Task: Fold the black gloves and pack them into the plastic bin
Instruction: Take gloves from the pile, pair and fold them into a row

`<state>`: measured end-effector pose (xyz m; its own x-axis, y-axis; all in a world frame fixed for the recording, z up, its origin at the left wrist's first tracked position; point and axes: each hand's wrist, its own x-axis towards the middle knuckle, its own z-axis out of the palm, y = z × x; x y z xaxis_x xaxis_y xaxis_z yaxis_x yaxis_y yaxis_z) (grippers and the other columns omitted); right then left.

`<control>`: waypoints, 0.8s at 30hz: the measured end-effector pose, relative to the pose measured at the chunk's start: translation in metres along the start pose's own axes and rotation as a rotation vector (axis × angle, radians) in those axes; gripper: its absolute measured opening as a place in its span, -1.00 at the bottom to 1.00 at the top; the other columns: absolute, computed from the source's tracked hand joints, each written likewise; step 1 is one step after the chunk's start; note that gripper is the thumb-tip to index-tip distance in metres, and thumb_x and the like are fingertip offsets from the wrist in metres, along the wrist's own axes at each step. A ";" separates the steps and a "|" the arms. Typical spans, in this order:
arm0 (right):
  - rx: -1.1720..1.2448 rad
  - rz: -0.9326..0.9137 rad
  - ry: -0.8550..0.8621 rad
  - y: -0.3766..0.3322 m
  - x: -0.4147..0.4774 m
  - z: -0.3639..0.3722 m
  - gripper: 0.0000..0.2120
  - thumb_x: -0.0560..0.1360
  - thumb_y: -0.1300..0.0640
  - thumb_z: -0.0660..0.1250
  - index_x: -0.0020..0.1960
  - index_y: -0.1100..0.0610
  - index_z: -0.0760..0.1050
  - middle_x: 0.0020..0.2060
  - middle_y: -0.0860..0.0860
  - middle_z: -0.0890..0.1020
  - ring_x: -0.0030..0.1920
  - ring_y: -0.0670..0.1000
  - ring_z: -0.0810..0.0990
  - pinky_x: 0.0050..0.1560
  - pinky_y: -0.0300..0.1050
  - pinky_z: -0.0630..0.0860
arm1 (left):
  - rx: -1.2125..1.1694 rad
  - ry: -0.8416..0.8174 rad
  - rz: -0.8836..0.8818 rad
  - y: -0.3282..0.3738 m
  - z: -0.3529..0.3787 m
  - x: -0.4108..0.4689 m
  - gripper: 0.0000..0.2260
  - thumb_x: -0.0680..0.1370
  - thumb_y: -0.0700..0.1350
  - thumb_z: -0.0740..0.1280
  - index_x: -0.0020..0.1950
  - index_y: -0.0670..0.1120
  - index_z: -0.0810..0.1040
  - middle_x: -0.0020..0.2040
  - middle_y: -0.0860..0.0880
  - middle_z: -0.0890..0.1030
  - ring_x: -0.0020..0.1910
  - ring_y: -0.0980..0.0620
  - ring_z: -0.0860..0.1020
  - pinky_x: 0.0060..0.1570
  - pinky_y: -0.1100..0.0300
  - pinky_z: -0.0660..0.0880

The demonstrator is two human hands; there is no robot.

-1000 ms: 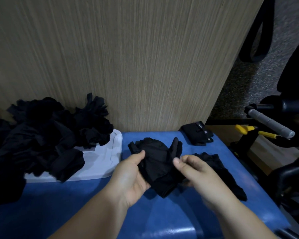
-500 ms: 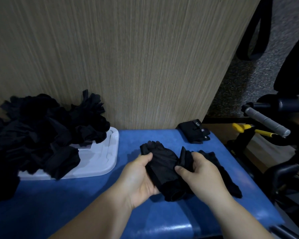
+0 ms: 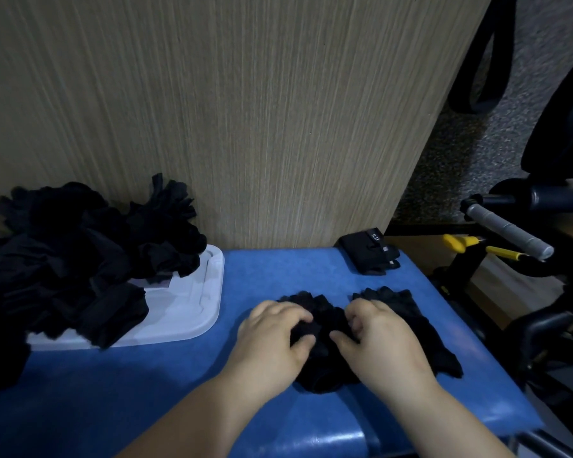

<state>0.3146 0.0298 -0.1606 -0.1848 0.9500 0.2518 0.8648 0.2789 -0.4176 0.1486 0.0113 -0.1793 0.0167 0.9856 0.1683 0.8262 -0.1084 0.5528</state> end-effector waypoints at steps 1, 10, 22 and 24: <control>0.006 -0.030 -0.021 0.001 0.000 0.001 -0.77 0.43 0.01 0.43 0.04 0.00 0.50 -0.19 -0.20 0.39 -0.24 -0.19 0.43 -0.26 -0.42 0.34 | 0.051 -0.061 0.015 -0.001 0.002 0.000 -0.63 0.58 0.13 0.22 0.39 0.18 0.37 0.41 0.27 0.31 0.46 0.19 0.12 0.44 0.24 0.06; 0.016 -0.226 -0.188 0.002 -0.002 0.007 -0.60 0.57 0.04 0.26 0.40 -0.01 0.41 0.22 -0.11 0.48 0.26 -0.15 0.39 0.19 -0.47 0.23 | 0.068 -0.234 0.050 -0.005 -0.001 -0.003 -0.47 0.62 0.09 0.16 0.55 0.15 0.05 0.55 0.13 0.12 0.53 0.19 -0.10 0.48 0.16 -0.15; -0.048 -0.279 -0.291 0.007 -0.001 0.001 -0.58 0.63 -0.08 0.09 0.43 0.02 0.37 0.28 -0.14 0.44 0.30 -0.12 0.27 0.33 -0.30 0.21 | 0.068 -0.127 0.200 -0.010 -0.001 -0.003 -0.66 0.61 0.00 0.23 0.40 0.13 0.43 0.40 0.23 0.38 0.41 0.26 0.19 0.41 0.38 0.05; -0.070 -0.272 -0.220 0.013 0.004 -0.006 -0.64 0.60 -0.05 0.16 0.35 -0.01 0.48 0.22 -0.11 0.54 0.26 -0.08 0.35 0.30 -0.27 0.28 | 0.082 -0.148 0.193 -0.011 0.000 -0.003 -0.65 0.63 0.01 0.18 0.43 0.13 0.39 0.42 0.24 0.36 0.43 0.26 0.17 0.35 0.46 0.00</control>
<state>0.3275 0.0361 -0.1601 -0.5025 0.8517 0.1486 0.7985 0.5231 -0.2980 0.1399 0.0096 -0.1857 0.2555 0.9566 0.1400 0.8424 -0.2914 0.4533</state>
